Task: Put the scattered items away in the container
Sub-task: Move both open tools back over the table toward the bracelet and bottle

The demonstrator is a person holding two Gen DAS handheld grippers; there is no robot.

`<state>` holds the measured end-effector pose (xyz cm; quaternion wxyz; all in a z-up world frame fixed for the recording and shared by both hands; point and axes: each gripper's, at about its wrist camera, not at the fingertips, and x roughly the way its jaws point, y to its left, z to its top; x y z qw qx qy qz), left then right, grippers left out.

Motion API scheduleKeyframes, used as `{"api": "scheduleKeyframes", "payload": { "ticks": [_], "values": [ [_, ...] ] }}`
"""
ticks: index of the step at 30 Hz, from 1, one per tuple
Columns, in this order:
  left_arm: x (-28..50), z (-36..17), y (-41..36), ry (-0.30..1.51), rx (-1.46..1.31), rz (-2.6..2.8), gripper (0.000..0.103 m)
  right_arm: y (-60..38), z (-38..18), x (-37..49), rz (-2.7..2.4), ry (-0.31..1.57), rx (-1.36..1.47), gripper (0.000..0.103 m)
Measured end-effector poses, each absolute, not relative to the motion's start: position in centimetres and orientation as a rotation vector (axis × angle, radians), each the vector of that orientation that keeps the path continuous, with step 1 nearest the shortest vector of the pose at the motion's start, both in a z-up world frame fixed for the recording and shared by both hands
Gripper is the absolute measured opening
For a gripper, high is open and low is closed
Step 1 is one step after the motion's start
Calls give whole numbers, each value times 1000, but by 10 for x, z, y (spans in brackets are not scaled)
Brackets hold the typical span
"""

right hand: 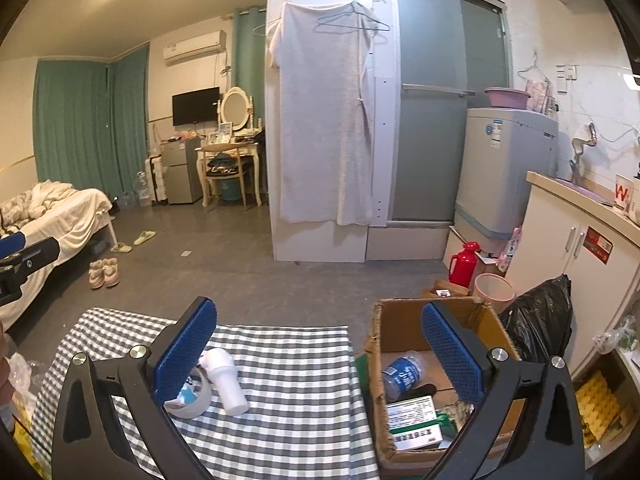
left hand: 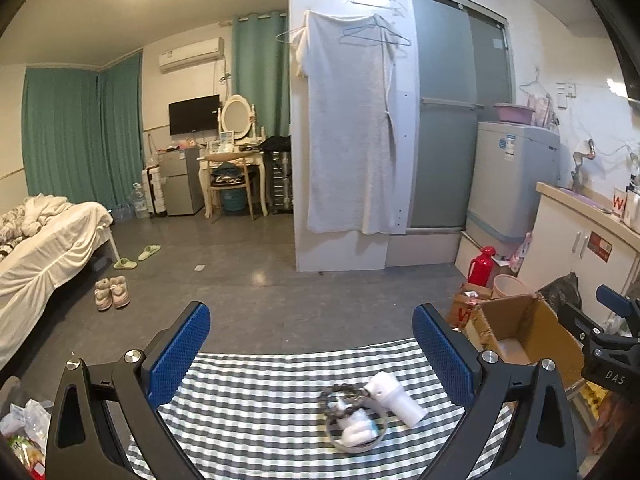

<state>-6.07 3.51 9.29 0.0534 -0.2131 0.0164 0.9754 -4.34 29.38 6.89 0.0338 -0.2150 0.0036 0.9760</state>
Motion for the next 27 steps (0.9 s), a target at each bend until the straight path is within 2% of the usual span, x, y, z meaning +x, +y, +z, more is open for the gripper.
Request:
{"api": "scheduleKeyframes", "payload": {
  "ticks": [16,27],
  "values": [
    [-69,68,-8,11,-741,2991,103,261,41,-66,3032,-50,-778,103],
    [-104,4,0,75,-985,2898,103,251,-5,-93,3003,-99,-958,103]
  ]
}}
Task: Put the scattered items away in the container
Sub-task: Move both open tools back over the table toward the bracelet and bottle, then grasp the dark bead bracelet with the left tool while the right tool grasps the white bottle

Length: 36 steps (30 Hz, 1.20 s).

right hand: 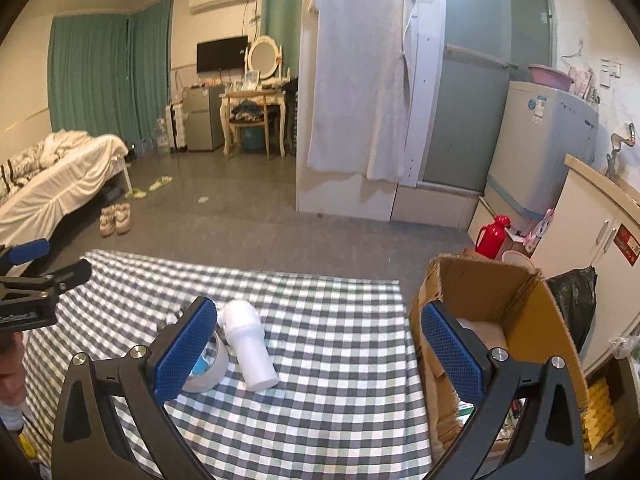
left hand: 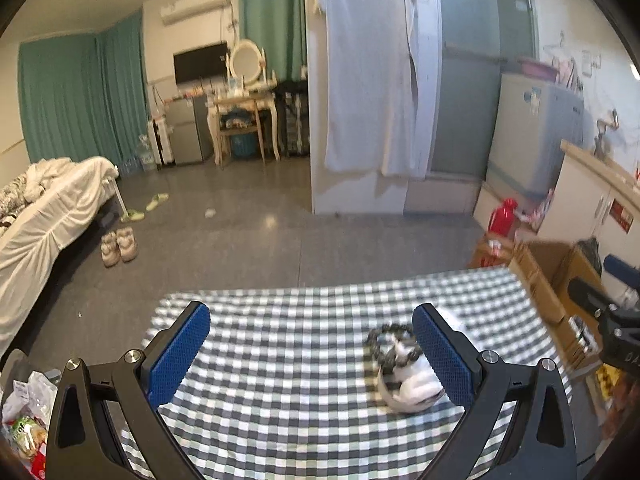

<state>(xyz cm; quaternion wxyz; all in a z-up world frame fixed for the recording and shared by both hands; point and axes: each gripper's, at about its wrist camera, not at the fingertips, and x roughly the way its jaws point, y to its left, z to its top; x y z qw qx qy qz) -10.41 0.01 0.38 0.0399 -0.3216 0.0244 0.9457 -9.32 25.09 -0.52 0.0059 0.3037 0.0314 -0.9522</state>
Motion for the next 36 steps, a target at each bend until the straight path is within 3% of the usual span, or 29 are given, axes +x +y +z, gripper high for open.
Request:
{"api": "scheduleKeyframes", "payload": {
  "ticks": [15,33,35,36],
  "values": [
    [-197,-102,-4,-124,-1468,2586,103,243,-52,-122,-2900,154,1120,103],
    [-230,-126,23,-71,-1534,2518,103,235,-109,-145,-2768,270,1291,102],
    [-232,-125,26,-67,-1533,2519,101,234,-113,-146,-2757,279,1302,102],
    [-231,-124,26,-65,-1532,2522,95,234,-115,-147,-2752,284,1310,102]
  ]
}}
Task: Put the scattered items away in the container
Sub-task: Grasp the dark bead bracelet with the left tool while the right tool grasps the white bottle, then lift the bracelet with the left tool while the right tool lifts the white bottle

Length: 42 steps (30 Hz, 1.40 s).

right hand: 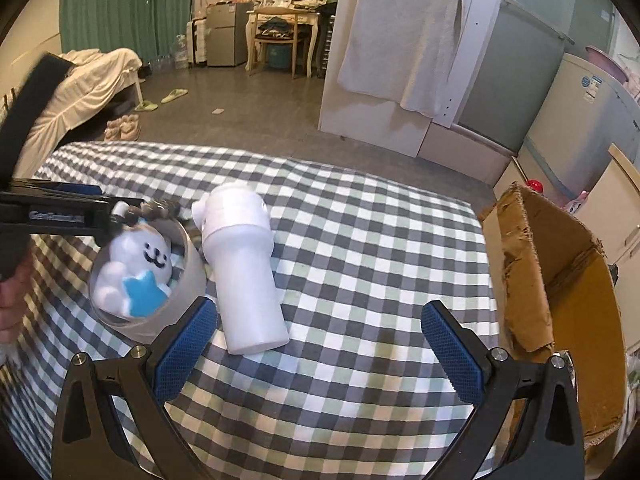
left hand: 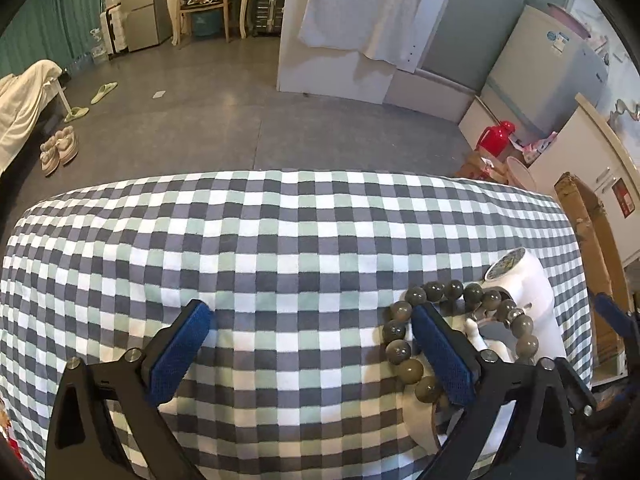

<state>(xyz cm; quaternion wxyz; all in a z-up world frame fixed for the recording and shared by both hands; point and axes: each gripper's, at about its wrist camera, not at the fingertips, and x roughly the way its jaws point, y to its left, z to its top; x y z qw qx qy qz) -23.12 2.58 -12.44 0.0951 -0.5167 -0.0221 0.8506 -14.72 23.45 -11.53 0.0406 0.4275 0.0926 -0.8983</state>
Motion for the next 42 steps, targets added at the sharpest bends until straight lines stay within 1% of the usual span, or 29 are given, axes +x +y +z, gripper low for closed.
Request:
{"api": "scheduleKeyframes", "payload": {
  "ticks": [1,2,3,4,5,7,8,9,11,12,15,16,17,19,21,26,33,42],
  "values": [
    [-228,-123,27,-61,-1528,2526,85,234,-118,-148,-2745,289,1316,102],
    [-222,-121,27,-52,-1518,2521,79,234,-119,-148,-2741,293,1320,101],
    [-217,-120,28,-30,-1515,2519,62,233,-121,-149,-2736,298,1324,101],
    [-211,-120,30,11,-1515,2526,47,232,-122,-149,-2733,306,1328,100],
    [-206,-119,30,25,-1510,2522,43,230,-123,-150,-2730,312,1330,99],
    [-201,-119,29,7,-1502,2493,28,228,-125,-150,-2719,328,1340,97],
    [-199,-118,27,-9,-1501,2483,24,227,-126,-151,-2714,334,1344,95],
    [-198,-118,26,-31,-1500,2466,16,226,-128,-151,-2704,346,1352,93],
    [-196,-118,22,-47,-1488,2459,14,224,-131,-153,-2687,356,1362,87],
    [-195,-118,21,-47,-1478,2457,13,223,-132,-153,-2678,354,1367,85],
    [-191,-117,16,-73,-1451,2442,11,226,-133,-155,-2664,319,1364,77],
    [-189,-116,13,-79,-1442,2439,11,226,-132,-155,-2659,305,1360,67],
    [-187,-114,12,-84,-1431,2440,11,226,-130,-154,-2657,295,1355,52],
    [-183,-110,7,-79,-1412,2453,11,225,-130,-153,-2652,290,1346,39],
    [-178,-102,3,-78,-1379,2467,11,223,-129,-151,-2657,303,1340,39],
    [-168,-79,-2,-74,-1297,2502,11,227,-121,-146,-2670,218,1291,36],
    [-151,-42,1,-41,-1164,2544,11,227,-103,-134,-2697,178,1211,33],
    [-139,-15,0,-42,-1073,2561,11,228,-85,-121,-2718,146,1139,31]
  ]
}}
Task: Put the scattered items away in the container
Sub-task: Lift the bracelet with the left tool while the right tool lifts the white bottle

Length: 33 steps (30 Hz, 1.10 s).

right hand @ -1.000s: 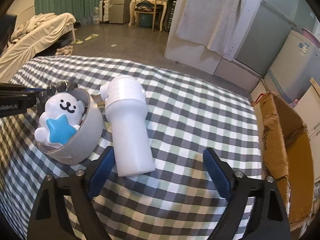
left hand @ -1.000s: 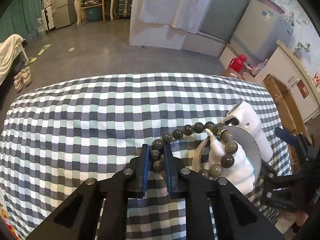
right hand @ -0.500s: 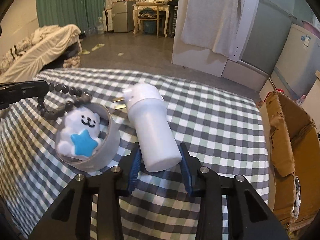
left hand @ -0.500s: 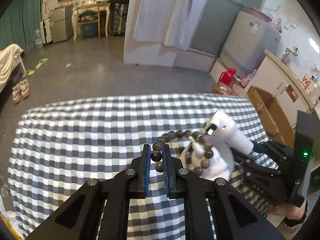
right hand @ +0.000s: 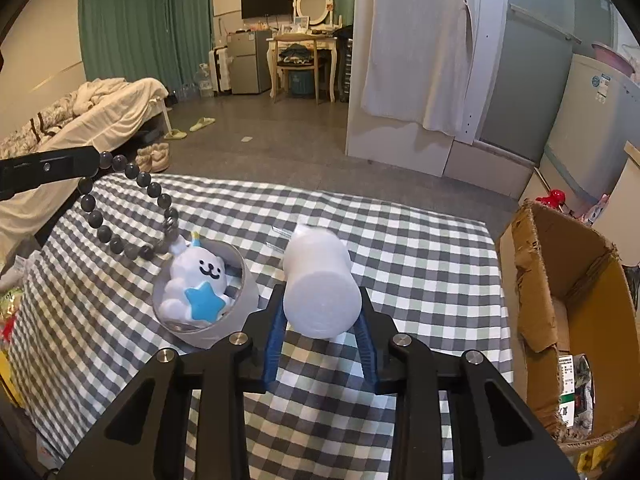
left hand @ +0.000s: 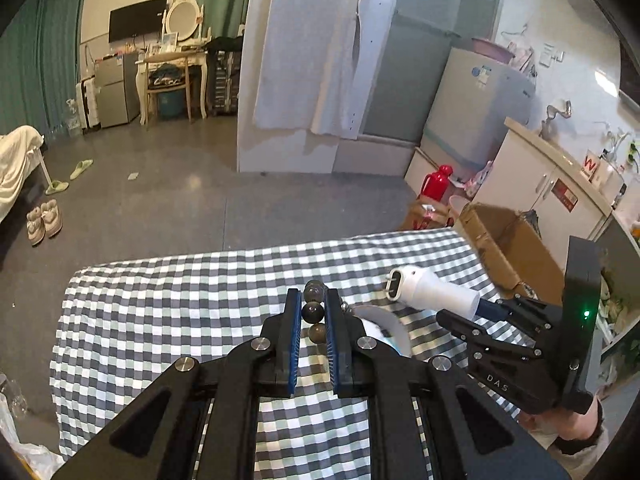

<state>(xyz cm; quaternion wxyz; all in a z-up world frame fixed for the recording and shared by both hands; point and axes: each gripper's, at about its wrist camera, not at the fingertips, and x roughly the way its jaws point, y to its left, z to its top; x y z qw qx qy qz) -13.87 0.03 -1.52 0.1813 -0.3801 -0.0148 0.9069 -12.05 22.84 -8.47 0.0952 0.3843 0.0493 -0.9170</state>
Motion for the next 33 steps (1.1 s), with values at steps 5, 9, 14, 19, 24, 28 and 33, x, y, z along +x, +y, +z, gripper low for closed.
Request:
{"api": "scheduleKeyframes", "payload": {
  "ticks": [5,9,14,19,24,28,33],
  "values": [
    [-131,0,-4,-52,-1023,2571,11,229,-76,-114,-2724,134,1104,31],
    [-124,10,-8,-42,-984,2580,11,230,-68,-107,-2731,128,1075,30],
    [-118,18,-9,-33,-956,2579,11,230,-66,-103,-2732,126,1069,29],
    [-114,22,-5,-37,-939,2577,11,231,-70,-98,-2716,111,1090,27],
    [-115,21,-4,-37,-939,2580,11,233,-82,-105,-2694,97,1138,27],
    [-115,21,-1,-44,-947,2579,11,234,-89,-114,-2695,90,1143,27],
    [-117,18,0,-56,-963,2575,11,235,-90,-131,-2700,76,1164,29]
  ]
}}
